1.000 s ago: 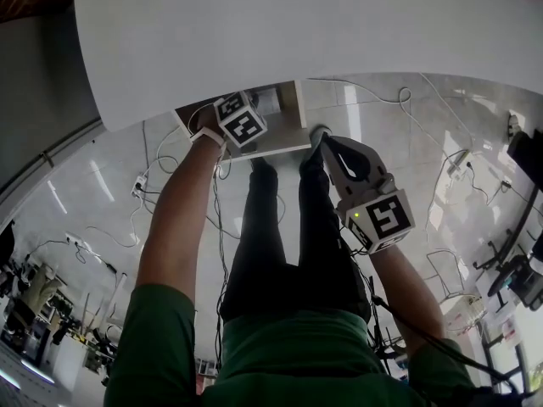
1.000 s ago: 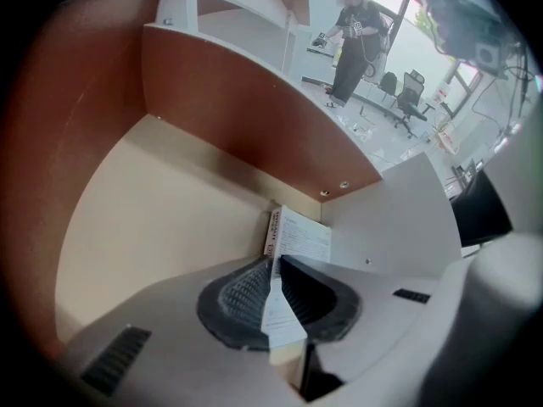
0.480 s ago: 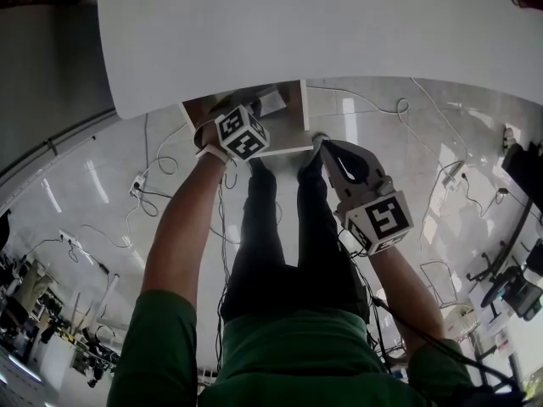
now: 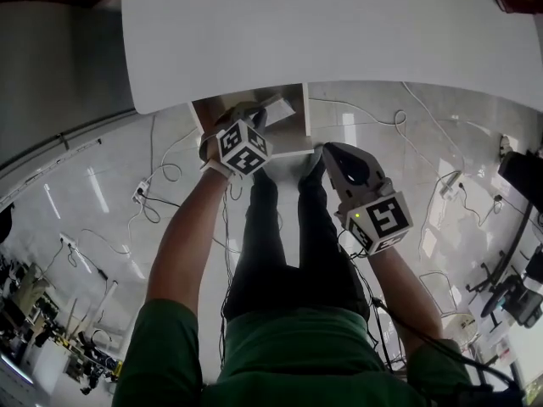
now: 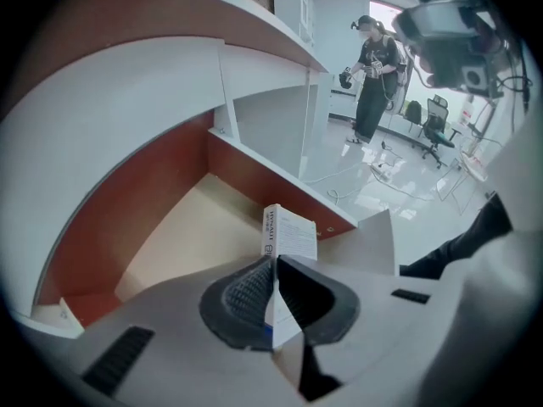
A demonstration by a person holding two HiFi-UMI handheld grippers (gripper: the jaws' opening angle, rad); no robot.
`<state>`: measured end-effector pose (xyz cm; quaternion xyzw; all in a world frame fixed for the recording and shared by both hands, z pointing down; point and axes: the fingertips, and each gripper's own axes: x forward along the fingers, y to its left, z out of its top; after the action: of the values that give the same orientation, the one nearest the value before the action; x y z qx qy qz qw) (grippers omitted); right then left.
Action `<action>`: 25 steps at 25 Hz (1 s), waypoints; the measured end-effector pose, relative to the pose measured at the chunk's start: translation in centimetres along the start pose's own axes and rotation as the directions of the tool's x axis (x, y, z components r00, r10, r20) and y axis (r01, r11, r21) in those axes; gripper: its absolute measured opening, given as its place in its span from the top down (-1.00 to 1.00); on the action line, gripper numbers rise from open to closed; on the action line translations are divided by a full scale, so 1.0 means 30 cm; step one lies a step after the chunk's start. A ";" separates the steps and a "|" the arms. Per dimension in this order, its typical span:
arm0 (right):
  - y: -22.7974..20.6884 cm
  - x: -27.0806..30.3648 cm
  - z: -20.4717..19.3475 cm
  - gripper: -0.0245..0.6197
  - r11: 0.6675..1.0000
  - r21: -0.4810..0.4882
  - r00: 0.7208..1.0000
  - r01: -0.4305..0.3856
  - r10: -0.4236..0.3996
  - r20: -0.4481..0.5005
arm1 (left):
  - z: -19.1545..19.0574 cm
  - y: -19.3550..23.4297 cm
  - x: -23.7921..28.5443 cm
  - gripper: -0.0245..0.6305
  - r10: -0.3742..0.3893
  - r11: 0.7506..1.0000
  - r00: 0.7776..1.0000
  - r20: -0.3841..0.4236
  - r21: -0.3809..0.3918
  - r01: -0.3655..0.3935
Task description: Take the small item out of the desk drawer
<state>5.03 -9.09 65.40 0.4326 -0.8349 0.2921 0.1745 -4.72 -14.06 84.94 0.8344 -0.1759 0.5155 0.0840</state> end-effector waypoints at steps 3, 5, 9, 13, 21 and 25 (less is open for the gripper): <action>0.018 -0.031 0.034 0.91 1.000 -0.008 1.000 0.001 -0.001 0.015 | 0.035 -0.001 -0.065 0.86 0.018 1.000 1.000 0.026 -0.014 -0.017; 0.029 -0.048 0.056 0.91 1.000 -0.014 1.000 0.003 -0.003 0.030 | 0.051 0.003 -0.108 0.86 0.030 0.999 0.999 0.040 -0.025 -0.029; 0.041 -0.074 0.106 0.91 1.000 -0.028 0.999 0.013 -0.012 0.040 | 0.077 0.019 -0.194 0.86 0.052 0.997 0.996 0.068 -0.052 -0.048; 0.049 -0.100 0.181 0.91 0.999 -0.042 0.997 0.027 -0.024 0.079 | 0.113 0.031 -0.284 0.86 0.074 0.996 0.992 0.098 -0.064 -0.068; 0.093 -0.164 0.306 0.91 0.996 -0.081 0.993 0.033 -0.024 0.116 | 0.206 0.024 -0.468 0.86 0.103 0.991 0.981 0.163 -0.098 -0.088; 0.090 -0.203 0.390 0.91 0.994 -0.097 0.989 0.048 -0.034 0.145 | 0.267 0.036 -0.579 0.86 0.129 0.986 0.969 0.211 -0.127 -0.103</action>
<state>5.78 -11.56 52.19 0.4602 -0.8498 0.2146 0.1415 -5.54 -14.04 65.80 0.8680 -0.2621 0.4138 0.0819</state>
